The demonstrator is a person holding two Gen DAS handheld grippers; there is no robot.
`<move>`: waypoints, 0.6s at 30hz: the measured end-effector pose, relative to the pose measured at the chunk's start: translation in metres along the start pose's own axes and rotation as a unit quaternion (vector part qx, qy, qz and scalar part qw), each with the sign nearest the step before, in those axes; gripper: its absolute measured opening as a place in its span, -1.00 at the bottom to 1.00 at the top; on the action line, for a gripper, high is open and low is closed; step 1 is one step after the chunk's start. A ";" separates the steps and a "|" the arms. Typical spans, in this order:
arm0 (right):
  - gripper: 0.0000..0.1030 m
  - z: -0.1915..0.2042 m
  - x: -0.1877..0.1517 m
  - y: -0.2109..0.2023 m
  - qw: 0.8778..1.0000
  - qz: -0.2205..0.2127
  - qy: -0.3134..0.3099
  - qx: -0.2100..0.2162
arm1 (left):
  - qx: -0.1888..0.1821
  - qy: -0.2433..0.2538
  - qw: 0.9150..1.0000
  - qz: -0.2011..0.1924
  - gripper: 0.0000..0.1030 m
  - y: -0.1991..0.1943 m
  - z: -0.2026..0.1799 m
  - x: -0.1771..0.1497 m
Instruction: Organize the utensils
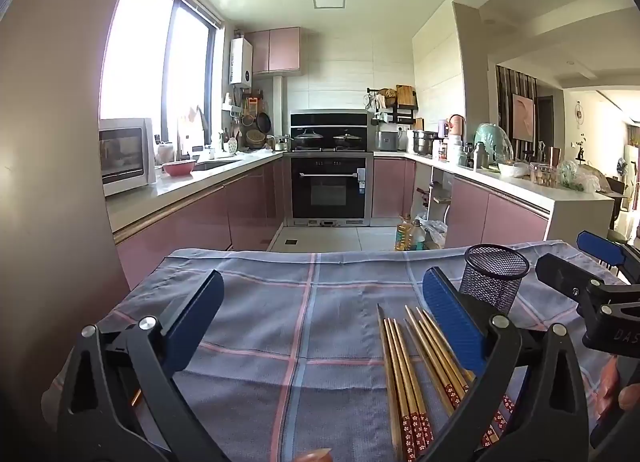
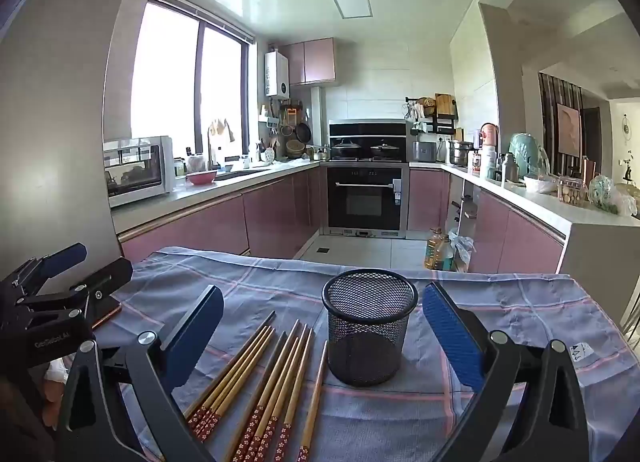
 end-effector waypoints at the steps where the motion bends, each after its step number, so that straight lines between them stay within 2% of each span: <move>1: 0.87 0.000 0.000 0.001 1.000 0.006 -0.001 -0.001 | 0.000 0.001 1.000 0.000 0.91 0.000 0.000 0.000; 8: 0.87 -0.001 0.001 0.001 1.000 0.003 0.000 -0.002 | 0.000 0.003 1.000 -0.012 0.91 -0.003 0.001 0.008; 18: 0.87 -0.001 -0.004 0.003 1.000 0.003 -0.003 0.001 | 0.002 0.004 1.000 -0.024 0.91 -0.003 -0.001 0.002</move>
Point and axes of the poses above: each gripper's, at about its wrist camera, not at the fingertips, and y roughly the way its jaws point, z to its left, x to its top, the point moved 5 cm from there along y, roughly the way its jaws point
